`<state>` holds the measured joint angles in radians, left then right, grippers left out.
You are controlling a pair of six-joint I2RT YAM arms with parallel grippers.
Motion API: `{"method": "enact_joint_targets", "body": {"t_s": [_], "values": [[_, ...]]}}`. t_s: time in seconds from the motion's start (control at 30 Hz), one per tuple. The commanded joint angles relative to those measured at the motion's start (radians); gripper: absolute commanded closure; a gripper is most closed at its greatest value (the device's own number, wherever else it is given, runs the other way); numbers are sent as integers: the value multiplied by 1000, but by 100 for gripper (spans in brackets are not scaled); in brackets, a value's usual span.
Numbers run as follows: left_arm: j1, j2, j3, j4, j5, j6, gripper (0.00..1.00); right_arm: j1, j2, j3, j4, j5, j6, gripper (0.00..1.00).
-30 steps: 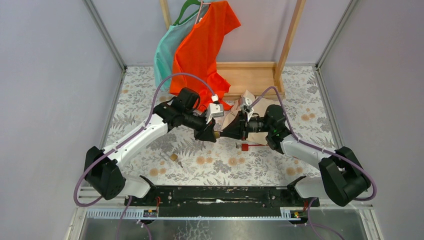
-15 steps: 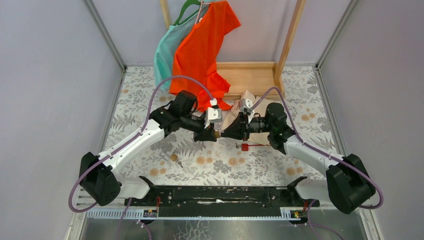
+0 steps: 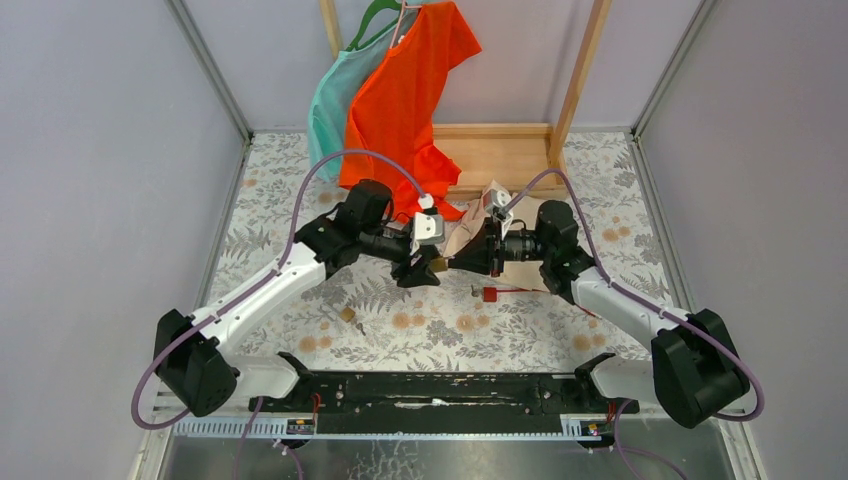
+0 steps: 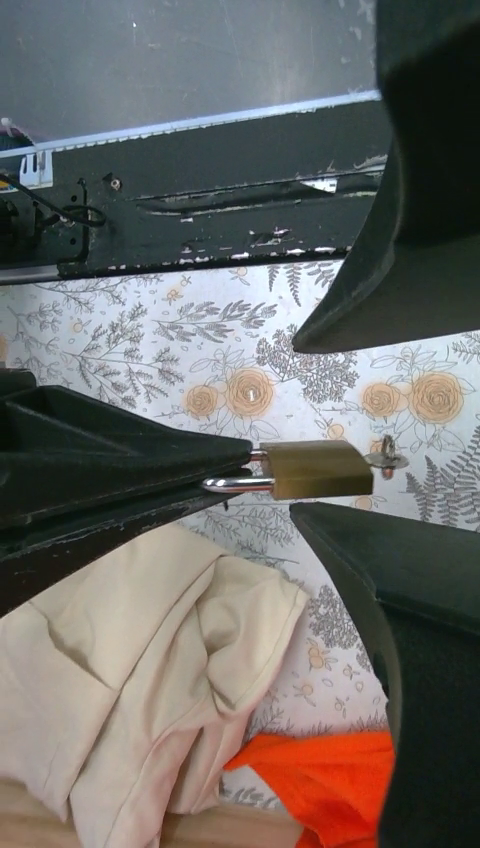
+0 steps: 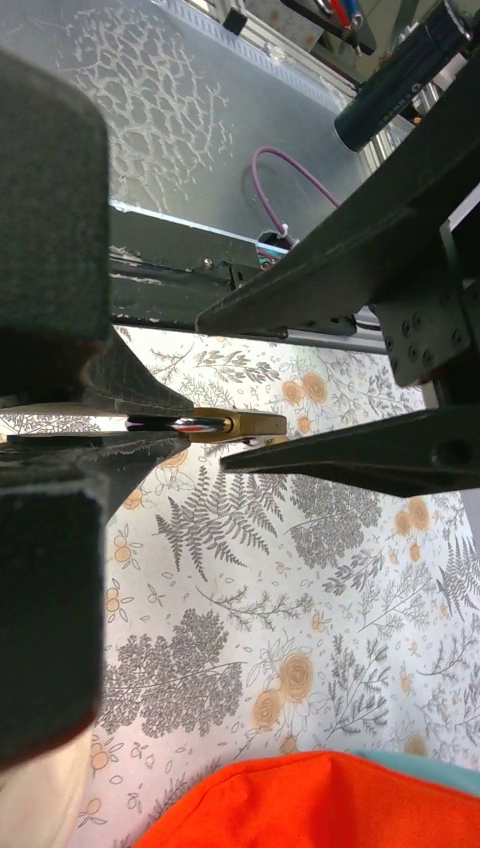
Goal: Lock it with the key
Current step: Lock the lock.
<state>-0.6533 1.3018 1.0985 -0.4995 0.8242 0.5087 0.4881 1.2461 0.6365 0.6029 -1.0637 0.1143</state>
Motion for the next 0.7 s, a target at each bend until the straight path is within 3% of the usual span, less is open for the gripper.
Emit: {"method": "enact_joint_targets", "body": {"t_s": [0.0,0.23,0.4,0.67], "values": [[-2,-45,-26,112,-35,-17,33,-33,-33,17,34,-5,42,100],[35,-69,-28,117,-56,-40,31,-93,-58,6,88,-28,100,100],[78,-72,-22,130,4,-90,33,-122,-81,3,108,-70,113,100],[82,-18,16,157,57,-160,47,-131,-89,9,88,-110,99,100]]}}
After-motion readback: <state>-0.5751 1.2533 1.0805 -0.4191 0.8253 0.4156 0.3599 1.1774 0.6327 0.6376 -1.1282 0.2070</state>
